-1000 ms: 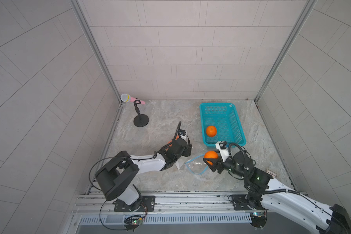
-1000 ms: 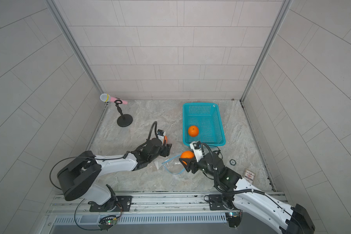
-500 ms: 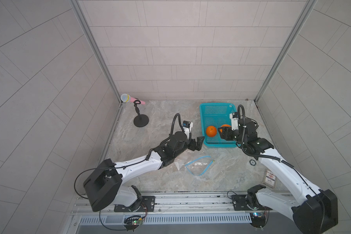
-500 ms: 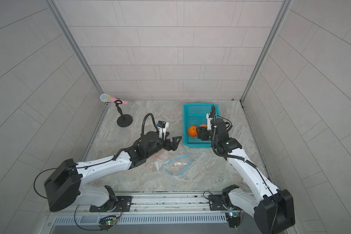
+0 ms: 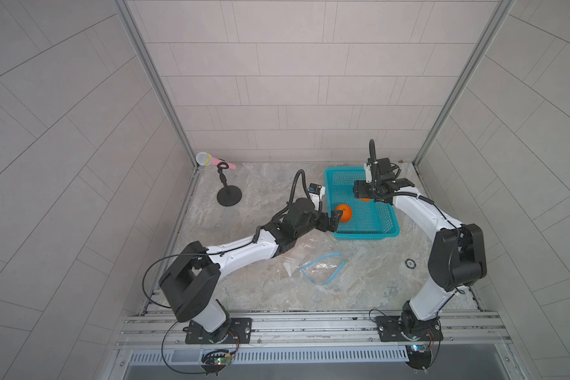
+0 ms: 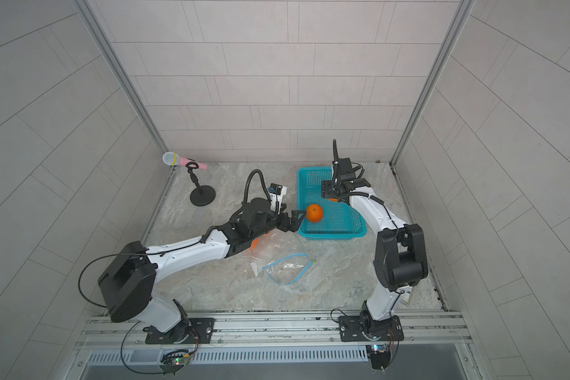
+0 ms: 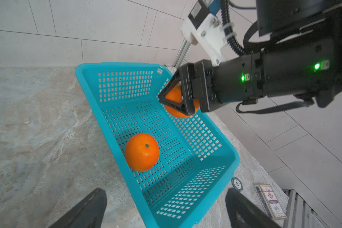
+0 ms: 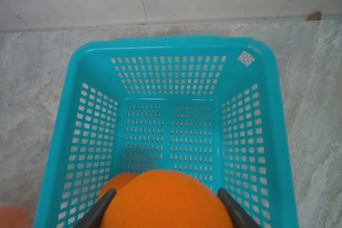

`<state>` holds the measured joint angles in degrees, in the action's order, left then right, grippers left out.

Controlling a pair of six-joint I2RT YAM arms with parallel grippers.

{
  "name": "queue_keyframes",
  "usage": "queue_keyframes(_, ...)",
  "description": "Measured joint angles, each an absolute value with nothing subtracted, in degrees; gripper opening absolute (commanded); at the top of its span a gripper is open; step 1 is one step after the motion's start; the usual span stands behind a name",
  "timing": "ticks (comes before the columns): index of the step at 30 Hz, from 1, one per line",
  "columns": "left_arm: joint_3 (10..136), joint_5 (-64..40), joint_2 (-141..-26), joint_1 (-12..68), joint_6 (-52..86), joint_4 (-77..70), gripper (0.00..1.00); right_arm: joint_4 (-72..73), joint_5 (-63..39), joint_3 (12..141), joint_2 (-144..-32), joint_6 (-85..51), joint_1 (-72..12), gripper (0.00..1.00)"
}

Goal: Open the zip-top bag and take out the orange
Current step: Place the orange in the basket.

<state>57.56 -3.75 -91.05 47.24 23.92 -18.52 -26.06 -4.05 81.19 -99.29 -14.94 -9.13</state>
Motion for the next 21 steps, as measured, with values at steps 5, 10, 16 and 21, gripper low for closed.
queue_keyframes(5, 58.7, -4.1, -94.9, 46.0, 23.1, -17.4, 1.00, -28.0, -4.0, 88.8, -108.3, -13.3, -8.9, 0.72)
queue_keyframes(10, 59.0, -5.3, -96.1, 44.4, 22.8, -16.3, 1.00, -31.4, -5.1, 98.2, -119.6, -12.1, -8.8, 0.71)
queue_keyframes(16, 60.0, -6.8, -97.5, 42.7, 22.2, -16.0, 1.00, -33.6, -6.6, 101.6, -124.9, -10.9, -9.1, 0.71)
queue_keyframes(21, 60.0, -7.8, -99.4, 42.4, 22.2, -16.0, 1.00, -33.6, -8.1, 103.1, -125.9, -10.7, -9.8, 0.73)
